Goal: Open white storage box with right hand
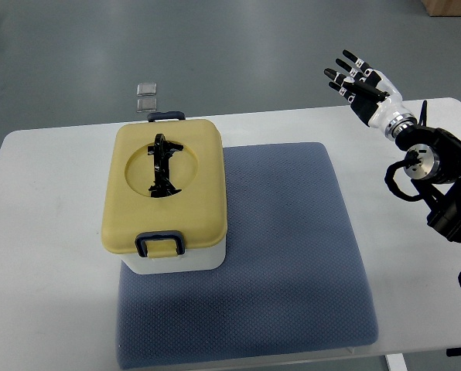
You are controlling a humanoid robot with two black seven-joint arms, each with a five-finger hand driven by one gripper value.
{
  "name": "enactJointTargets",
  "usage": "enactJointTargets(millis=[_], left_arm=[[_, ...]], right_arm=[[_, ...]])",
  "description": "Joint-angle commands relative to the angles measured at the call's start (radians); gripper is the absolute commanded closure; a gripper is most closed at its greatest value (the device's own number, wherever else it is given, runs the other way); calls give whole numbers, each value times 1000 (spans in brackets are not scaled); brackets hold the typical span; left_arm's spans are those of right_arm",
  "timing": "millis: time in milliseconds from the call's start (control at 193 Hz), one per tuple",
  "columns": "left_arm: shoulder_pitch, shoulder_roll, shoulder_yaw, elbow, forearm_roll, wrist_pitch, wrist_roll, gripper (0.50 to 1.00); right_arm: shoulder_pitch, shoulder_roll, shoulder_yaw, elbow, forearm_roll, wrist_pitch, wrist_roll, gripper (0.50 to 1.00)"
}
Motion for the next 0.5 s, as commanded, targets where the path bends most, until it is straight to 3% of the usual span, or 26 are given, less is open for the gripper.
enactJointTargets(millis=[0, 496], left_arm=[[0, 0, -7, -1, 0, 0, 0, 500], [7, 0, 4, 4, 0, 2, 0, 500]], right_arm=[[0, 4, -1, 0, 0, 2, 0, 572], [-2, 7, 1, 5, 2, 33, 2, 572]])
